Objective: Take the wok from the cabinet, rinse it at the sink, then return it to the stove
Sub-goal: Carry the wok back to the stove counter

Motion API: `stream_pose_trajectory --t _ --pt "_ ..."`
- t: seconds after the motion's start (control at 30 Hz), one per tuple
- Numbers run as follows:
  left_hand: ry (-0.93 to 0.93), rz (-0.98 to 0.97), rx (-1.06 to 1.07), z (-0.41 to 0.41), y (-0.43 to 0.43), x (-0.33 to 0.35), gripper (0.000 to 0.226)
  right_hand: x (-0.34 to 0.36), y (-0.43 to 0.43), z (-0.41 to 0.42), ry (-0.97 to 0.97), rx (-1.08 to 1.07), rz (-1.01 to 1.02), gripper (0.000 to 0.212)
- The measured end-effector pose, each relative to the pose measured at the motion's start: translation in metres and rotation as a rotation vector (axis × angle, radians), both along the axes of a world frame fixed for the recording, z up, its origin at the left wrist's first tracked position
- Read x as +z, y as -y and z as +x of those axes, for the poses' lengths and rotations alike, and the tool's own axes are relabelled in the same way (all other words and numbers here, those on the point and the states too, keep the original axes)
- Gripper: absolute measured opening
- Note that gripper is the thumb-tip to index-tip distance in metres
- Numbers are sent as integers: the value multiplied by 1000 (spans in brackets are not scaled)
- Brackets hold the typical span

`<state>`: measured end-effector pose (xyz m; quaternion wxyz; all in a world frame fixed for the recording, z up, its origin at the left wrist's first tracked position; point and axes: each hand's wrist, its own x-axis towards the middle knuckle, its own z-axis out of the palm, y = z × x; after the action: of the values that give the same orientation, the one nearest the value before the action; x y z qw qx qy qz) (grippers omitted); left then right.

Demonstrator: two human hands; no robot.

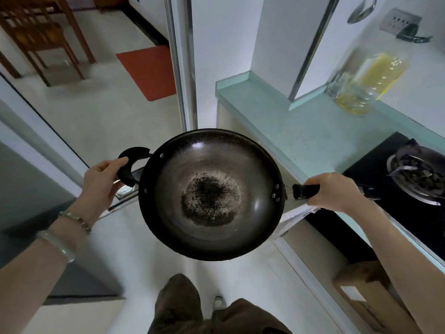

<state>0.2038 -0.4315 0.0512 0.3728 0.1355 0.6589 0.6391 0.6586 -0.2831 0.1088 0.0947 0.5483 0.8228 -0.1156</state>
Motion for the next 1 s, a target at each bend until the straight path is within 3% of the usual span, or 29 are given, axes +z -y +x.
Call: stream_pose_trajectory --t 0.33,0.5,0.73,1.0 --pt "-1 -38 -272 -83 -183 -2 37 -18 -75 -64 8 -200 16 12" --pt "-44 -35 -468 -106 -281 14 21 -20 -89 -80 -15 -385 40 19" --pt "-42 -73 -682 -72 -399 11 16 -19 -89 -71 -13 -613 6 19" --pt "-38 -98 -952 48 -489 -24 18 -34 -80 0 49 -900 1 10"
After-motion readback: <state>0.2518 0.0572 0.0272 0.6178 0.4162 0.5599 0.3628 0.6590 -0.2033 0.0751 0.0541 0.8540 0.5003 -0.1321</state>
